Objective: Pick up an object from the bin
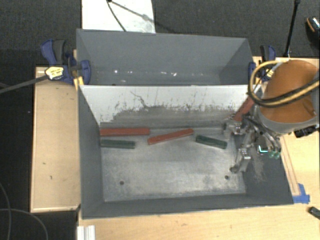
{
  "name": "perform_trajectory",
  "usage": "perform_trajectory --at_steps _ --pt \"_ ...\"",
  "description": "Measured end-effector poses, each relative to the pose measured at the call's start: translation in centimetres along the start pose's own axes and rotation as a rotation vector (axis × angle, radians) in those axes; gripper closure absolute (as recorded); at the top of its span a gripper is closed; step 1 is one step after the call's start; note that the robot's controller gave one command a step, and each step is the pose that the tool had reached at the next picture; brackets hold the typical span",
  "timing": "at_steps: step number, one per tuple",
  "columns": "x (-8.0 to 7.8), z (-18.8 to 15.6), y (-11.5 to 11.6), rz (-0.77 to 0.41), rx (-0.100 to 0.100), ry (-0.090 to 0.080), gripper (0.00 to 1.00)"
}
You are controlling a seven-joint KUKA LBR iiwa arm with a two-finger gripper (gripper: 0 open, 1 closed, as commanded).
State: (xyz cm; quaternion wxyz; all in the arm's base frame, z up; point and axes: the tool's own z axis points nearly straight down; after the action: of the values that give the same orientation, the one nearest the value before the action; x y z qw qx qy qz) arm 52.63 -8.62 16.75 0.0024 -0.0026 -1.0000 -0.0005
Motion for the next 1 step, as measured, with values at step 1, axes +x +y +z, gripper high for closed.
perform_trajectory --at_steps 1 --pt "-4.96 9.97 -1.59 0.163 0.0 -0.007 0.0"
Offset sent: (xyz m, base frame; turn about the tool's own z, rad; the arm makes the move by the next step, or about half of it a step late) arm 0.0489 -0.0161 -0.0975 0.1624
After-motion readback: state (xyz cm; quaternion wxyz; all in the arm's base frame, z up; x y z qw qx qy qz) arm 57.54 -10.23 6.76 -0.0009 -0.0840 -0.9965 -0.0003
